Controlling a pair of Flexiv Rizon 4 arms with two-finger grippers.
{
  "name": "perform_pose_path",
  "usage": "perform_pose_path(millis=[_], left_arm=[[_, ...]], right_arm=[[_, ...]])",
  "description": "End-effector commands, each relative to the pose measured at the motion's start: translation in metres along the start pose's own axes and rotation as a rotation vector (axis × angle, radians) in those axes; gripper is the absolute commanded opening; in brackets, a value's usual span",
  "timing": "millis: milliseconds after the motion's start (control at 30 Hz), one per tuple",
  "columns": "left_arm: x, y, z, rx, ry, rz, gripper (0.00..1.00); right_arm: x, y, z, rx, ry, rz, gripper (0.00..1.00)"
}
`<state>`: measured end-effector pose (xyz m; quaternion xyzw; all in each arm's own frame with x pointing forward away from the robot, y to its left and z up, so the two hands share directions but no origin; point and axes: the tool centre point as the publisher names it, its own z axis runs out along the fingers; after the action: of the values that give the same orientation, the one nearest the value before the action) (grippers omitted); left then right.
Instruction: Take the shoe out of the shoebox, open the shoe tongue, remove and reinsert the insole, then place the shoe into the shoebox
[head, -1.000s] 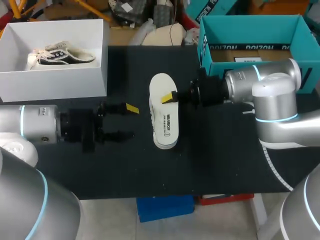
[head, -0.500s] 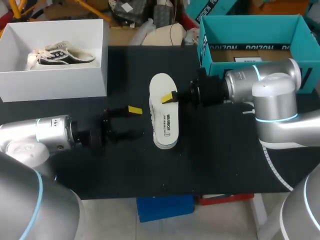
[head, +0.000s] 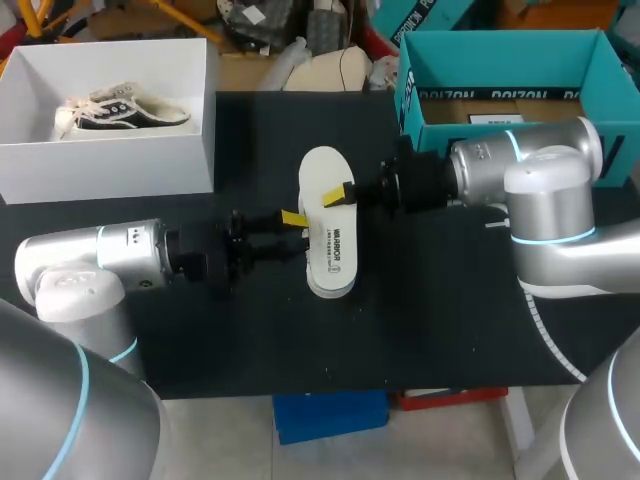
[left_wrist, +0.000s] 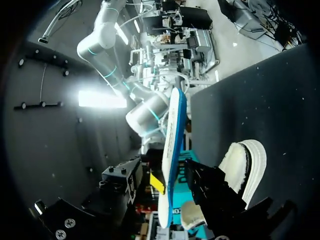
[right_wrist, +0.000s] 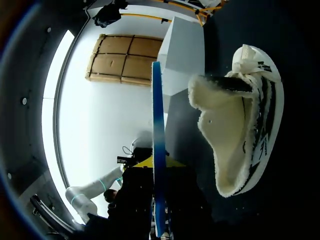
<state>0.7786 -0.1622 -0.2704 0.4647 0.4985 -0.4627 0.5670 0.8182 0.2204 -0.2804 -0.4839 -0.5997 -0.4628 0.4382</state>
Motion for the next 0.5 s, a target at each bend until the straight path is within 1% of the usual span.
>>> perform_pose_path(millis=[33,167,267,300,333,433,467,500], left_arm=[[0.003,0.013,0.014,0.008,-0.012,0.007,0.47],[0.004,0.019,0.022,0.019,-0.009,0.031,0.43],[0.004,0.023,0.027,0.026,-0.012,0.037,0.37],[0.004,0.024,0.028,0.031,-0.012,0.046,0.31],[0.004,0.024,0.03,0.033,-0.013,0.047,0.23],[0.005,0.024,0.033,0.045,-0.015,0.053,0.23],[0.006,0.024,0.035,0.049,-0.014,0.055,0.21],[0.006,0.024,0.035,0.051,-0.012,0.057,0.13]], right_arm=[[0.001,0.0,0.001,-0.001,-0.004,0.001,0.0],[0.001,0.0,0.001,-0.001,-0.004,0.001,0.0],[0.001,0.0,0.001,-0.001,-0.004,0.001,0.0],[0.001,0.0,0.001,-0.001,-0.004,0.001,0.0],[0.001,0.0,0.001,-0.001,-0.004,0.001,0.0],[0.001,0.0,0.001,-0.001,-0.004,0.001,0.0],[0.001,0.0,0.001,-0.001,-0.004,0.001,0.0],[0.001,0.0,0.001,-0.001,-0.004,0.001,0.0]])
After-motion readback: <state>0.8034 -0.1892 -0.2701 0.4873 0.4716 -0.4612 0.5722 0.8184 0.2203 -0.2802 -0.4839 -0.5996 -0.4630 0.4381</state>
